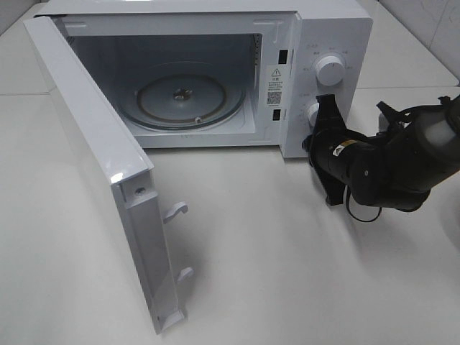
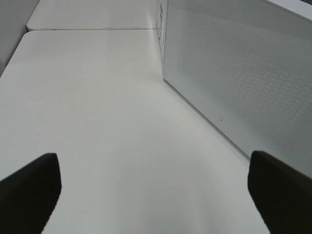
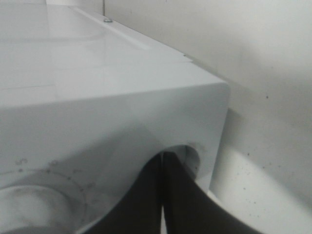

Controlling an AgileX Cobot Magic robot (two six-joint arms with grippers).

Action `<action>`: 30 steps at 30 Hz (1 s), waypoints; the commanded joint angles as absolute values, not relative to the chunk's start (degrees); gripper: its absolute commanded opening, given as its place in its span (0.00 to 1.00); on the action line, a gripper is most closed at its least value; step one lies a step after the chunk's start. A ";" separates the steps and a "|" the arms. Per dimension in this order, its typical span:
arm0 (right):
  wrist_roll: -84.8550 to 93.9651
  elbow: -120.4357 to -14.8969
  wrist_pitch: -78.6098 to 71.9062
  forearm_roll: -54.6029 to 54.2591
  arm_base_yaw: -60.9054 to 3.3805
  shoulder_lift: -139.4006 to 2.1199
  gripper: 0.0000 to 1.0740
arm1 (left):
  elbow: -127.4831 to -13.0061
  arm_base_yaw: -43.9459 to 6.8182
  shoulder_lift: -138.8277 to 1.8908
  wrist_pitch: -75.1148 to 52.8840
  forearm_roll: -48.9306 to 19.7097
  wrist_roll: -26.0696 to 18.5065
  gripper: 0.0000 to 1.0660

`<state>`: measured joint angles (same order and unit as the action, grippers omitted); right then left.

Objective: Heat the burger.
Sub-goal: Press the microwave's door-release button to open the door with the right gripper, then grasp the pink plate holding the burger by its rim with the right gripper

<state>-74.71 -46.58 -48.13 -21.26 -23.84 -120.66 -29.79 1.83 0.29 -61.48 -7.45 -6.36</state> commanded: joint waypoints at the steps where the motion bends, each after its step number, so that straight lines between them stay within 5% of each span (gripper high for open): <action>1: -74.94 -46.58 -52.43 -20.00 -24.52 -119.35 0.00 | -29.68 1.83 1.09 -61.59 -7.22 -6.19 0.90; 24: -73.22 -40.05 -49.85 -21.43 -25.78 -115.68 0.00 | -29.68 1.83 1.09 -61.59 -7.22 -6.19 0.90; 30: -57.24 -37.36 -38.22 -21.60 -25.78 -108.69 0.00 | -29.68 1.83 1.09 -61.59 -7.22 -6.19 0.90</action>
<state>-66.46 -37.82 -43.89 -21.37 -25.67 -112.13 -29.79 1.83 0.29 -61.48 -7.45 -6.36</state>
